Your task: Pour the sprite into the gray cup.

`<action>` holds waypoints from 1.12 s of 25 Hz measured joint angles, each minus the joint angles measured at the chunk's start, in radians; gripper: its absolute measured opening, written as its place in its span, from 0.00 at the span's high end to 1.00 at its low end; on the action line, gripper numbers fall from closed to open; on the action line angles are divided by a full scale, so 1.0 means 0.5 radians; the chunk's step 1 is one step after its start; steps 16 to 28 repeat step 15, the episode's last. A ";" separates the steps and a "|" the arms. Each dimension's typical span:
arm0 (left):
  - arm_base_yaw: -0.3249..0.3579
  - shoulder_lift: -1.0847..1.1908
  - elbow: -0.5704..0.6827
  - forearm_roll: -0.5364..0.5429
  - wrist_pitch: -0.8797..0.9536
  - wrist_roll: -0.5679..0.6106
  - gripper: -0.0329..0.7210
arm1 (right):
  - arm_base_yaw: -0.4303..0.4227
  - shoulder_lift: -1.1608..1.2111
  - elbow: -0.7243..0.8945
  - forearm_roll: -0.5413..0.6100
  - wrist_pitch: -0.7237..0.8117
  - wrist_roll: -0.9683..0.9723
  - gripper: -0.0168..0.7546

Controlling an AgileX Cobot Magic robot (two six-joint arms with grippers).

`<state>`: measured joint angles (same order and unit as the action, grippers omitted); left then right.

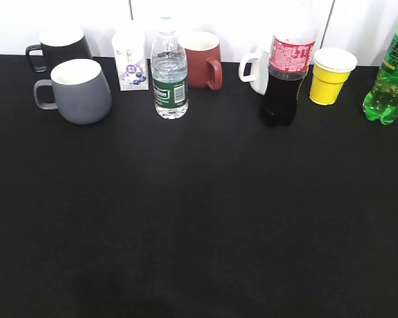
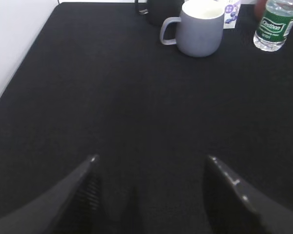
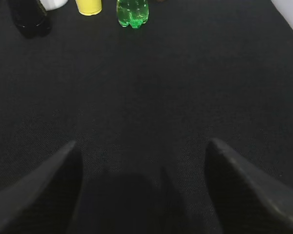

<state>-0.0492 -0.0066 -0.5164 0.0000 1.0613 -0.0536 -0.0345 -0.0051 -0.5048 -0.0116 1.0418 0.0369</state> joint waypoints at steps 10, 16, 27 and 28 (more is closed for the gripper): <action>0.000 0.000 0.000 0.000 0.000 0.000 0.30 | 0.000 0.000 0.001 0.000 0.000 0.000 0.21; 0.000 0.000 0.000 0.000 0.000 0.000 0.30 | 0.000 0.000 0.001 0.000 0.000 0.000 0.21; 0.000 0.000 0.000 0.000 0.000 0.000 0.30 | 0.000 0.000 0.001 0.000 0.000 0.000 0.21; 0.000 0.000 0.000 0.000 0.000 0.000 0.30 | 0.000 0.000 0.001 0.000 0.000 0.000 0.21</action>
